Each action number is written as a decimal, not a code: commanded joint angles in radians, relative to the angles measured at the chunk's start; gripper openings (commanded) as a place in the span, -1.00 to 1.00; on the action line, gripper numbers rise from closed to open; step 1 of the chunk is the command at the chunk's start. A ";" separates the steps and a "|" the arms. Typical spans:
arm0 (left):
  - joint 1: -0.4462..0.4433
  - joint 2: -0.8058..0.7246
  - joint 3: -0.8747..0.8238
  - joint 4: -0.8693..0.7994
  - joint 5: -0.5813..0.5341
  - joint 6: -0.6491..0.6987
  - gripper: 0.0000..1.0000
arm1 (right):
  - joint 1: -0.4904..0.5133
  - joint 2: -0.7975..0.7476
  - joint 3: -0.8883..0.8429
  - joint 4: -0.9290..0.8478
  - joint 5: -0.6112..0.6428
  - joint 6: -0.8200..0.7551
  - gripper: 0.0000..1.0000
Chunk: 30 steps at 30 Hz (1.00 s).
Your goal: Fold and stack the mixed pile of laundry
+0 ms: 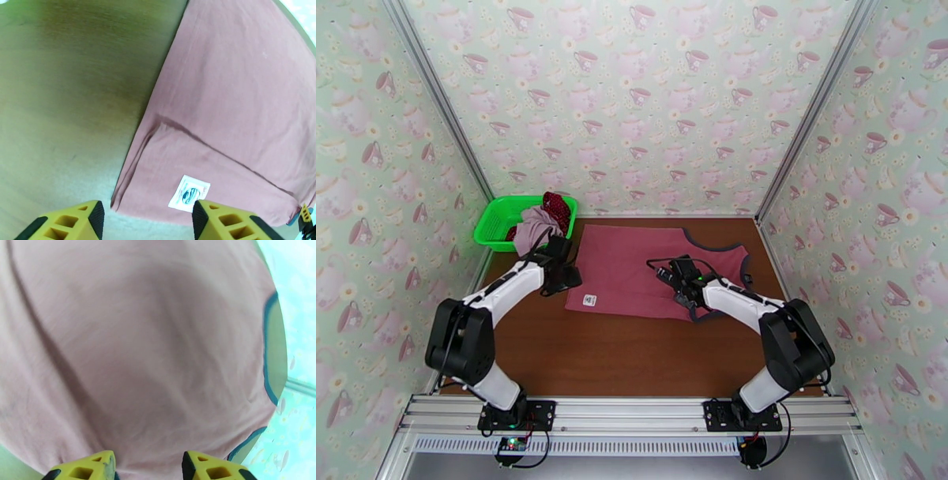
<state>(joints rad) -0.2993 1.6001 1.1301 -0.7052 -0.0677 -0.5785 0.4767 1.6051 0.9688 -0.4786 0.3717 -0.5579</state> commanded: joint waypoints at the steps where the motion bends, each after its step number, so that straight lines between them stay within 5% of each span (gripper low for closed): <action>1: -0.018 -0.037 -0.058 0.021 0.037 -0.003 -0.36 | -0.005 -0.059 -0.001 -0.024 0.017 0.164 -0.08; 3: -0.029 -0.030 -0.078 0.033 0.062 -0.005 -0.79 | -0.004 -0.119 -0.008 -0.075 -0.026 0.293 -0.29; 5: -0.039 0.002 -0.084 0.053 0.079 -0.013 -0.92 | -0.004 -0.164 0.002 -0.133 -0.049 0.476 -0.61; 6: -0.045 0.026 -0.080 0.066 0.089 -0.018 -0.93 | -0.005 -0.169 0.013 -0.182 -0.051 0.580 -0.94; 7: -0.049 0.050 -0.076 0.082 0.098 -0.022 -0.93 | -0.004 -0.167 0.027 -0.231 -0.060 0.681 -1.00; 11: -0.064 0.147 -0.031 0.144 0.095 -0.049 -0.96 | 0.005 -0.169 -0.028 -0.258 -0.268 0.925 -1.00; 14: -0.070 0.188 0.001 0.158 0.060 -0.061 -0.98 | 0.019 -0.204 -0.130 -0.158 -0.299 1.042 -1.00; 30: -0.073 0.288 -0.062 0.108 -0.038 -0.067 -1.00 | 0.017 0.010 -0.176 0.013 -0.251 1.151 -1.00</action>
<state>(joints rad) -0.3721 1.8526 1.1324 -0.5526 -0.0616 -0.6296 0.4915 1.5806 0.8116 -0.4870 0.1261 0.5541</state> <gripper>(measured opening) 0.049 0.049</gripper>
